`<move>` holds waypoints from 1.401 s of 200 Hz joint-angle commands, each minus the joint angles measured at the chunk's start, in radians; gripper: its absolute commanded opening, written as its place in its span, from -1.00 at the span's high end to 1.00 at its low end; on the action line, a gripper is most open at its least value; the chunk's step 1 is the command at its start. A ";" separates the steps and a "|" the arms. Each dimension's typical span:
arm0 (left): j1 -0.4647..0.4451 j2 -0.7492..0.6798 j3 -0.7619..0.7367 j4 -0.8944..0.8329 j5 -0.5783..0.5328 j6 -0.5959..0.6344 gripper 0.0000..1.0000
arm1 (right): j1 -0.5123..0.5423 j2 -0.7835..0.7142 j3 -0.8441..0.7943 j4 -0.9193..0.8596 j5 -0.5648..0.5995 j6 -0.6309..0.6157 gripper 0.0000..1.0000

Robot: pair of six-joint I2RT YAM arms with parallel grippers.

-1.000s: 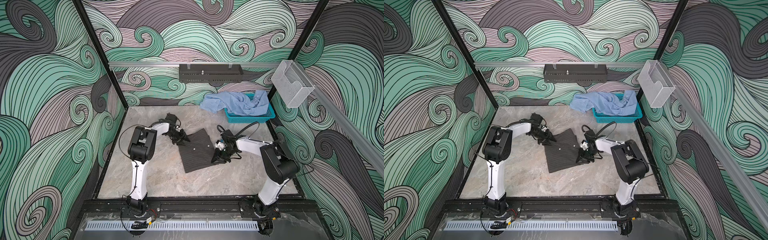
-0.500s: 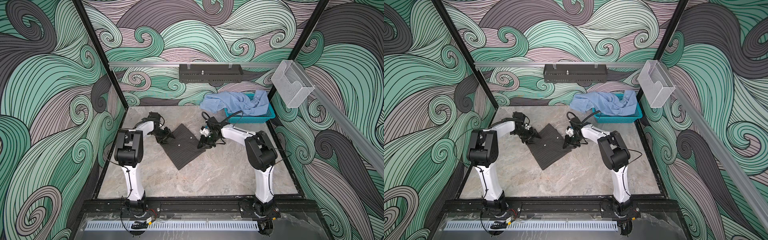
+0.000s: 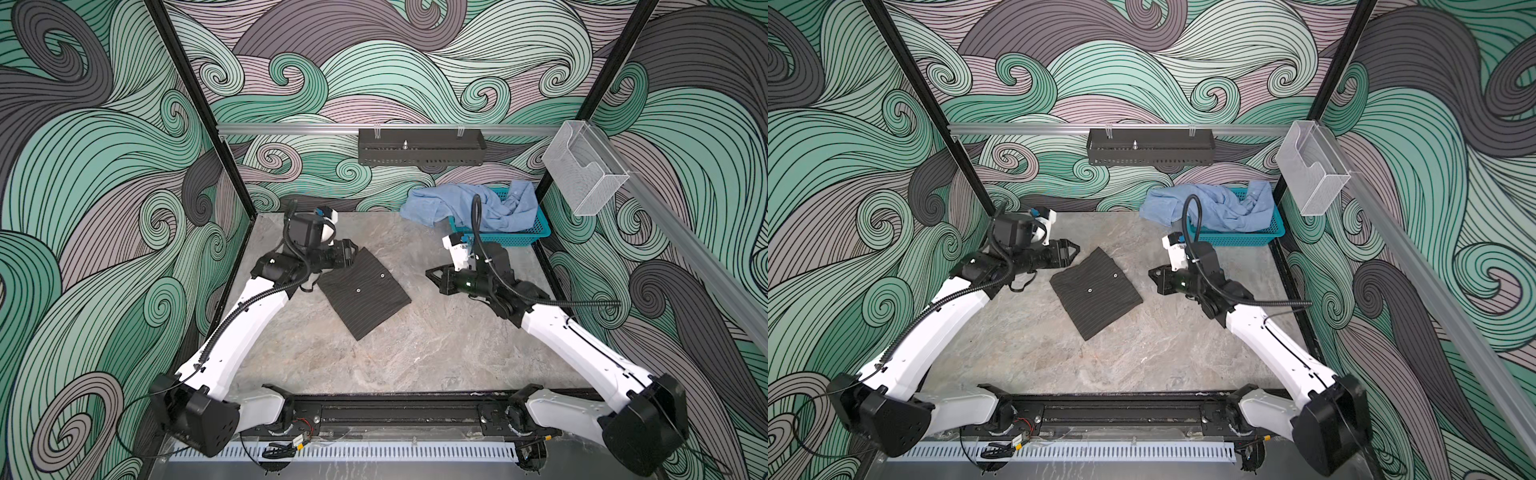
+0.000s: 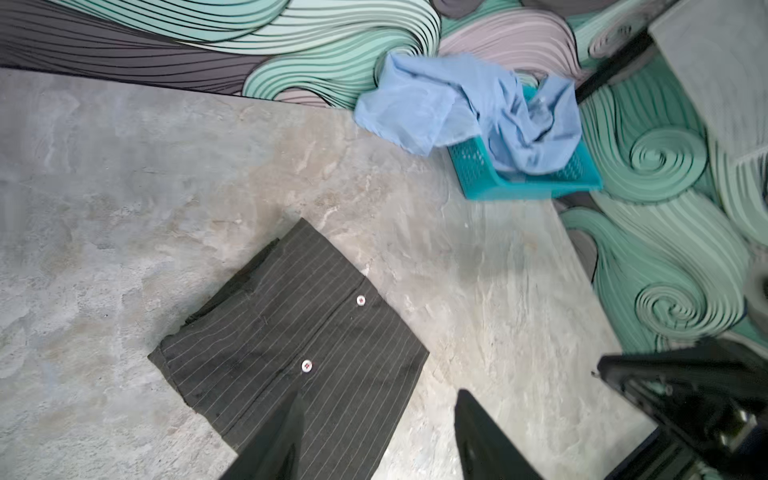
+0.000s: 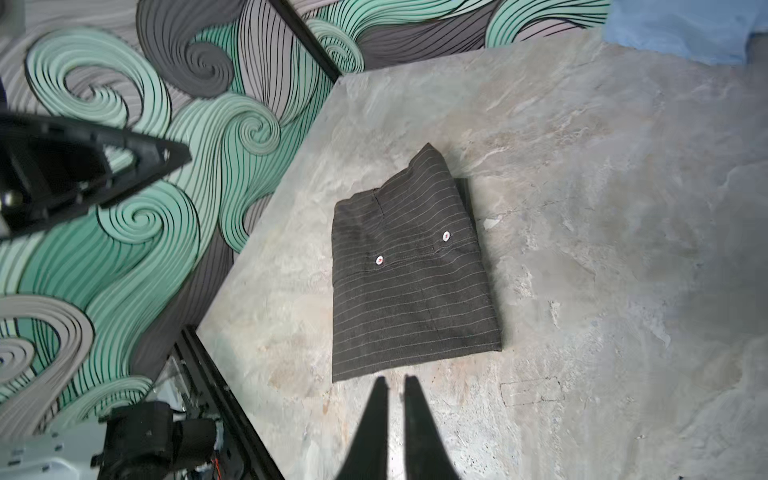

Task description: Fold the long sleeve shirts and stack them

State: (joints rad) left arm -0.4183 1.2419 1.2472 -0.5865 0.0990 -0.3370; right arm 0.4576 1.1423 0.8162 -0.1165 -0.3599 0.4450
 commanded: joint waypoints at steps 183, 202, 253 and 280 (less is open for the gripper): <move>-0.465 0.726 0.090 -0.167 -0.598 0.220 -0.97 | -0.044 -0.358 -0.452 0.132 -0.065 0.113 -0.16; -0.443 0.759 0.106 -0.163 -0.610 0.237 -0.97 | -0.043 -0.358 -0.453 0.129 -0.065 0.109 -0.15; -0.387 0.847 0.153 -0.203 -0.536 0.310 -0.97 | -0.043 -0.352 -0.452 0.143 -0.060 0.110 -0.15; -0.359 0.905 0.181 -0.252 -0.465 0.321 -0.88 | -0.042 -0.353 -0.443 0.143 -0.059 0.108 -0.15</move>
State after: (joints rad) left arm -0.8070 2.0399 1.4380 -0.7700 -0.4507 -0.0448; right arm 0.4110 0.7918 0.3725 0.0116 -0.4259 0.5552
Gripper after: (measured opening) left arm 0.964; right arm 0.577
